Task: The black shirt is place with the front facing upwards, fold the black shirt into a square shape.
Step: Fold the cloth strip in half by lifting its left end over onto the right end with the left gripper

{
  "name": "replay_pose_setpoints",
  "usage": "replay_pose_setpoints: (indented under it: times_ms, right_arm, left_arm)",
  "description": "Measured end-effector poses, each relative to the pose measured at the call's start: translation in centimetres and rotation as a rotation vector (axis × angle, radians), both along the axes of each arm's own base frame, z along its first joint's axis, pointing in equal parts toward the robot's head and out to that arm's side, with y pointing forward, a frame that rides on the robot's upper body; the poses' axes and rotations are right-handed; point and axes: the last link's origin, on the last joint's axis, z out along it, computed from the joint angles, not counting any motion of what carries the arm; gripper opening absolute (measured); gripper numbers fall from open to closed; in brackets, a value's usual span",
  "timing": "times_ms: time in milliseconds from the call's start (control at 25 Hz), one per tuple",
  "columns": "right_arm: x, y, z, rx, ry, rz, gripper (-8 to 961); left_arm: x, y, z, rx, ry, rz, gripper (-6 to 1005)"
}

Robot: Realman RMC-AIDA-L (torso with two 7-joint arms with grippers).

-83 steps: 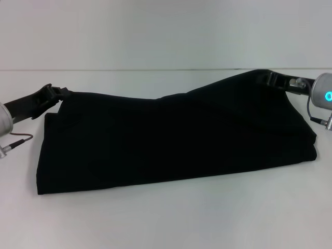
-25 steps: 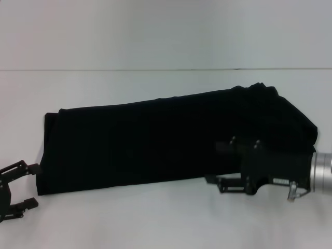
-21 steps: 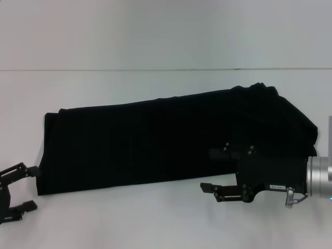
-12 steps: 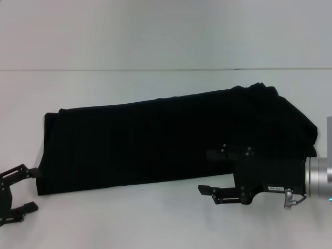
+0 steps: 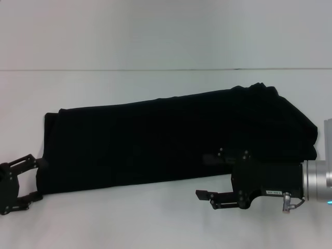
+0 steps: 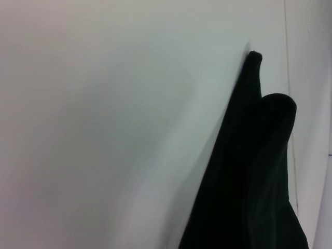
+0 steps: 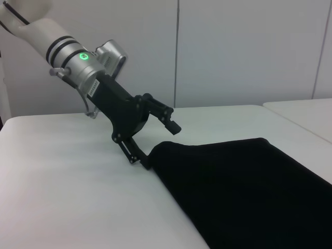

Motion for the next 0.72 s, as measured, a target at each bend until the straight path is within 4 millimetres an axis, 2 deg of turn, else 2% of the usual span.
replay_pose_setpoints:
  times_ms: [720]
  right_arm:
    - [-0.6, -0.4, -0.4, -0.039, 0.015, 0.024, 868]
  left_arm:
    - [1.4, 1.8, -0.6, -0.022, 0.034, -0.069, 934]
